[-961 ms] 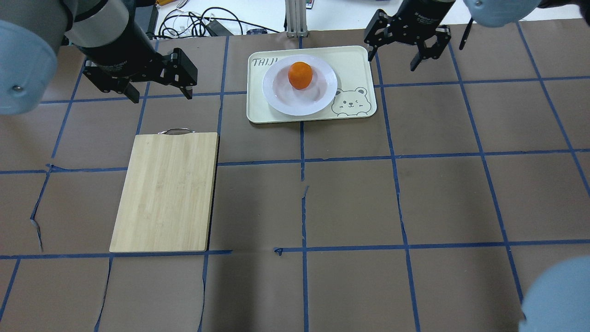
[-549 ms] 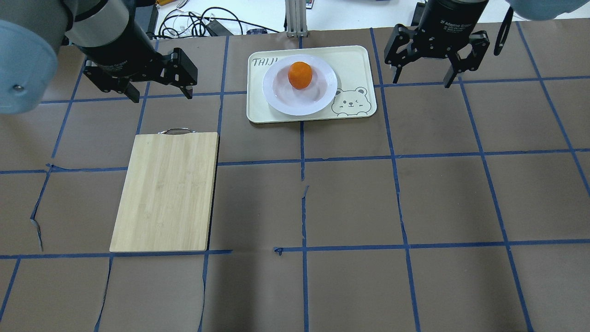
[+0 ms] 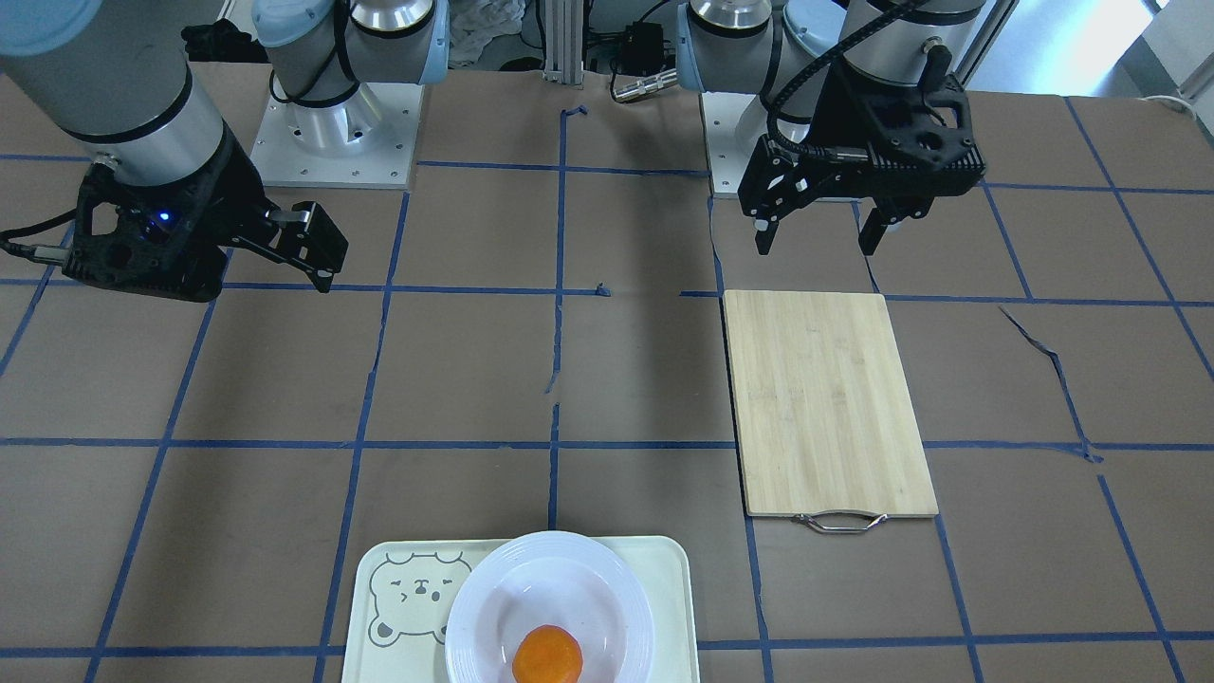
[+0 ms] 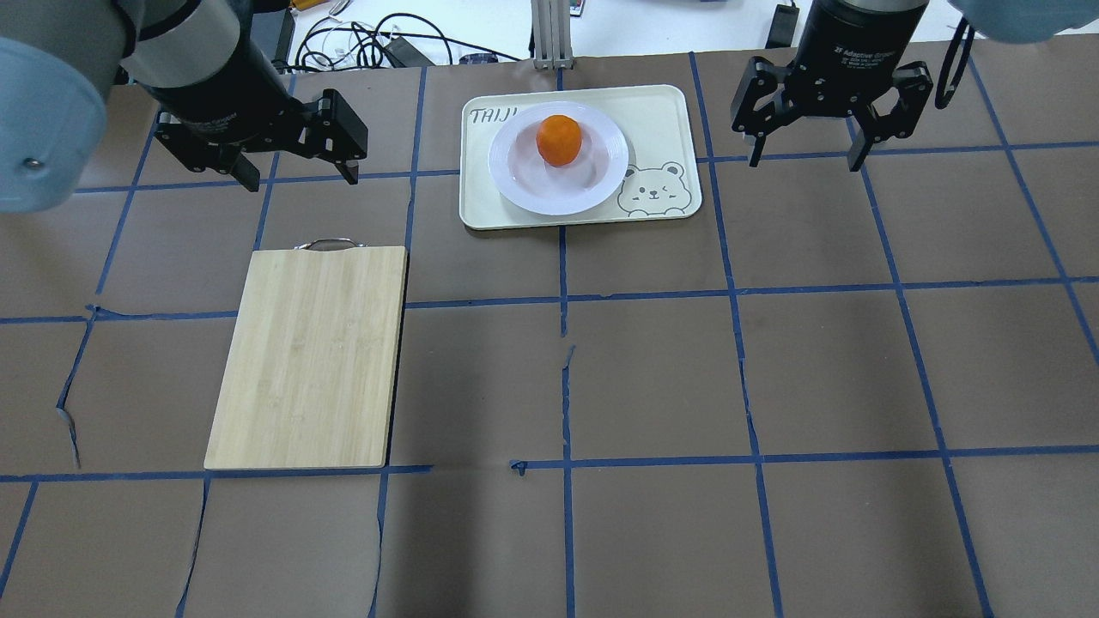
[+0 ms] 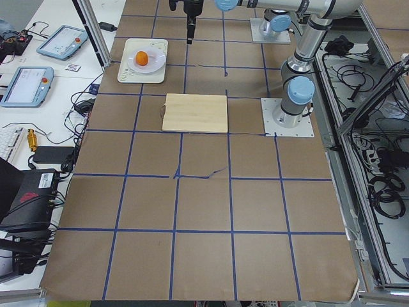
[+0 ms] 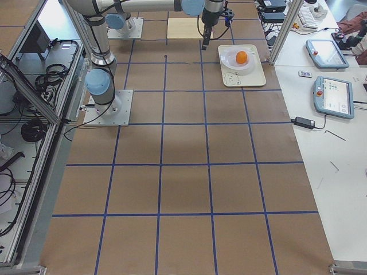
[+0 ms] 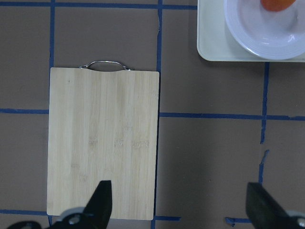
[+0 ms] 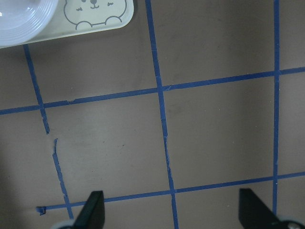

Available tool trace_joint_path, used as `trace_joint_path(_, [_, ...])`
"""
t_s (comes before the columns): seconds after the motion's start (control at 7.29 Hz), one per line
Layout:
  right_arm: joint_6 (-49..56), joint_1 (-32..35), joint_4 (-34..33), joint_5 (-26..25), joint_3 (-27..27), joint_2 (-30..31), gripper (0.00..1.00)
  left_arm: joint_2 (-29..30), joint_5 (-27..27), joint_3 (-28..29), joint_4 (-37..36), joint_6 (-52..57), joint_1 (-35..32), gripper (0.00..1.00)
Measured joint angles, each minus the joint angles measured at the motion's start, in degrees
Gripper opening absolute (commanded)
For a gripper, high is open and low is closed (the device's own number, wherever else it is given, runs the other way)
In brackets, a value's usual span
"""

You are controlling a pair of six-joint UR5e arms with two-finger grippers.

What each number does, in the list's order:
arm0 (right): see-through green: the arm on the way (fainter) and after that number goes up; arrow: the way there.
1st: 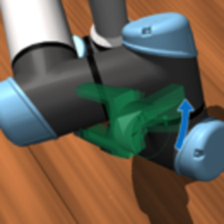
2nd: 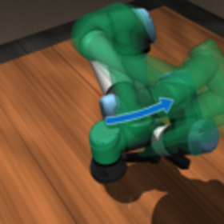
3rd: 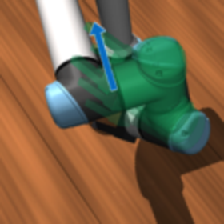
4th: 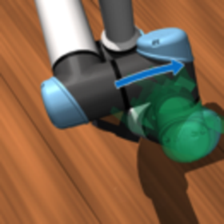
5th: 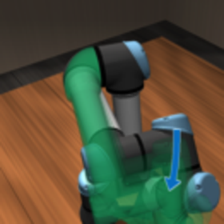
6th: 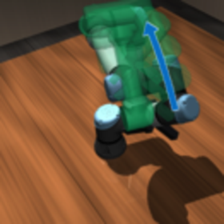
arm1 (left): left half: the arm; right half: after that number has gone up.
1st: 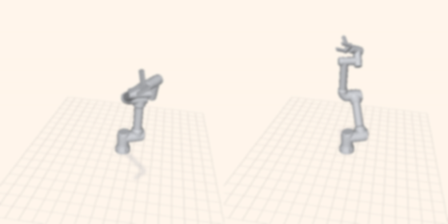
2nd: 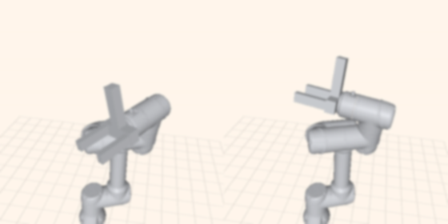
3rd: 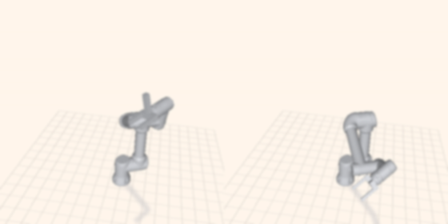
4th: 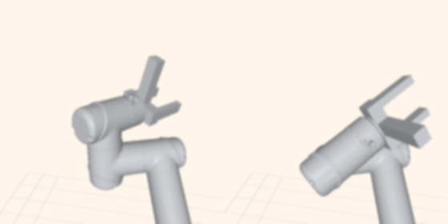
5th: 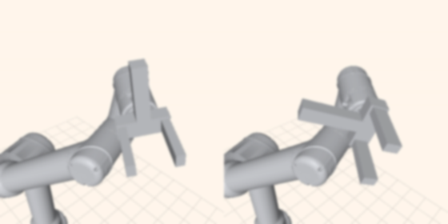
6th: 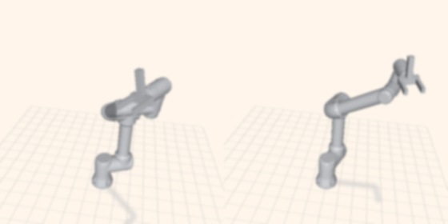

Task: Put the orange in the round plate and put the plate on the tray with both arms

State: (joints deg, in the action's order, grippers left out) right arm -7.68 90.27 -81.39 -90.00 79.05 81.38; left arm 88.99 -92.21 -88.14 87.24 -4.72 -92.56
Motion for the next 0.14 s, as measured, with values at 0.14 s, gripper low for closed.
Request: trace_joint_path(0.14, [0.1,0.0,0.7,0.0,0.0,0.1,1.0,-0.1,-0.1,0.0,0.1,0.0,0.0,1.0])
